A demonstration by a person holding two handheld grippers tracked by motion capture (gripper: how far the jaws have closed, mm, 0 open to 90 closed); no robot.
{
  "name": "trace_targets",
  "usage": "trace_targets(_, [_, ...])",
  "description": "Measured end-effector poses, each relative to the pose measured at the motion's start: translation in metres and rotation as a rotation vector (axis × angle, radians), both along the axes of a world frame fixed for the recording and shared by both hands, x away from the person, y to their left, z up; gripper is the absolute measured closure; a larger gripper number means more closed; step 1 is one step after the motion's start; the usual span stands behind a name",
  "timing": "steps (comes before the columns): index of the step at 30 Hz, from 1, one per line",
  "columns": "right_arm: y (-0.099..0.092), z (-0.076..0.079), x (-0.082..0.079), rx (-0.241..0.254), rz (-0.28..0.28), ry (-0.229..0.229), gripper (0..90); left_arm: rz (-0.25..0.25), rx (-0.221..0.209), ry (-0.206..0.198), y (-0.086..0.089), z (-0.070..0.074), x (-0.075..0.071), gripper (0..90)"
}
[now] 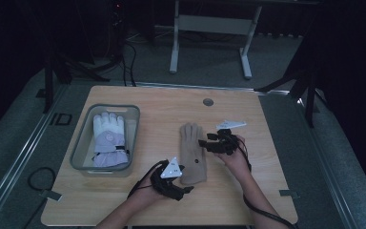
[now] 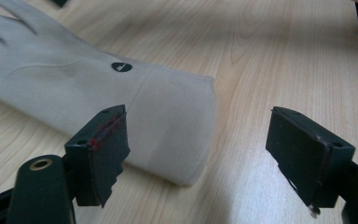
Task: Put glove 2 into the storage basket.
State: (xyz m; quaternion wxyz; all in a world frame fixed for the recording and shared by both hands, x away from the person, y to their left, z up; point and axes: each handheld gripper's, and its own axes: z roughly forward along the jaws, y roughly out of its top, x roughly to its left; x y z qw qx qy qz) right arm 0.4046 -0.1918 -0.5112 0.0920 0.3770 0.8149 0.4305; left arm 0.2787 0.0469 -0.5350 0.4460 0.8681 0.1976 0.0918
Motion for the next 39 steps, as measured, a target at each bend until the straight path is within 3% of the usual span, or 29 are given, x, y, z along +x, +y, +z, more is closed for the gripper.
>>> trace_targets(6, [0.012, -0.014, 0.021, 0.002, -0.035, 0.065, 32.9, -0.036, 0.059, 0.003, -0.013, -0.002, 0.01, 24.1])
trace_targets(7, [0.015, -0.02, 0.028, 0.022, -0.03, 0.109, 30.5, -0.041, 0.067, 0.016, -0.016, -0.003, 0.012, 24.7])
trace_targets(10, [0.019, -0.024, 0.031, -0.007, -0.032, 0.115, 30.5, -0.052, 0.086, 0.016, -0.018, -0.006, 0.012, 28.7])
trace_targets(11, [0.023, -0.03, 0.033, -0.04, -0.014, 0.097, 31.9, -0.049, 0.095, 0.016, -0.019, -0.007, 0.013, 29.2])
trace_targets(12, [0.023, -0.03, 0.033, -0.04, -0.014, 0.097, 31.9, -0.058, 0.105, 0.013, -0.019, -0.008, 0.013, 29.2])
trace_targets(13, [0.025, -0.035, 0.031, -0.06, 0.022, 0.067, 36.8, -0.058, 0.123, 0.017, -0.019, -0.01, 0.013, 31.5])
trace_targets(16, [0.024, -0.038, 0.03, -0.055, 0.046, 0.059, 43.1, -0.054, 0.143, 0.022, -0.021, -0.012, 0.013, 31.7])
trace_targets(17, [0.02, -0.039, 0.031, -0.019, 0.063, 0.098, 56.7, -0.055, 0.159, 0.019, -0.021, -0.013, 0.013, 32.9])
trace_targets(18, [0.02, -0.039, 0.031, -0.019, 0.063, 0.098, 56.7, -0.054, 0.159, 0.019, -0.02, -0.014, 0.014, 32.9])
trace_targets(20, [0.022, -0.038, 0.027, -0.035, 0.07, 0.083, 67.5, -0.046, 0.163, 0.013, -0.021, -0.014, 0.013, 34.8])
trace_targets(21, [0.025, -0.035, 0.023, -0.073, 0.072, 0.053, 70.8, -0.05, 0.171, -0.001, -0.022, -0.015, 0.012, 38.8])
trace_targets(25, [0.032, -0.032, 0.018, -0.13, 0.058, 0.006, 72.1, -0.063, 0.194, -0.03, -0.024, -0.017, 0.011, 43.7])
trace_targets(31, [0.034, -0.032, 0.016, -0.141, 0.045, -0.003, 72.4, -0.061, 0.234, -0.061, -0.029, -0.016, 0.012, 51.2])
trace_targets(35, [0.037, -0.03, 0.013, -0.158, 0.037, -0.016, 74.0, -0.022, 0.288, -0.103, -0.032, -0.014, 0.013, 74.3])
trace_targets(39, [0.038, -0.03, 0.011, -0.154, 0.027, -0.031, 75.7, -0.001, 0.295, -0.112, -0.032, -0.01, 0.014, 81.2])
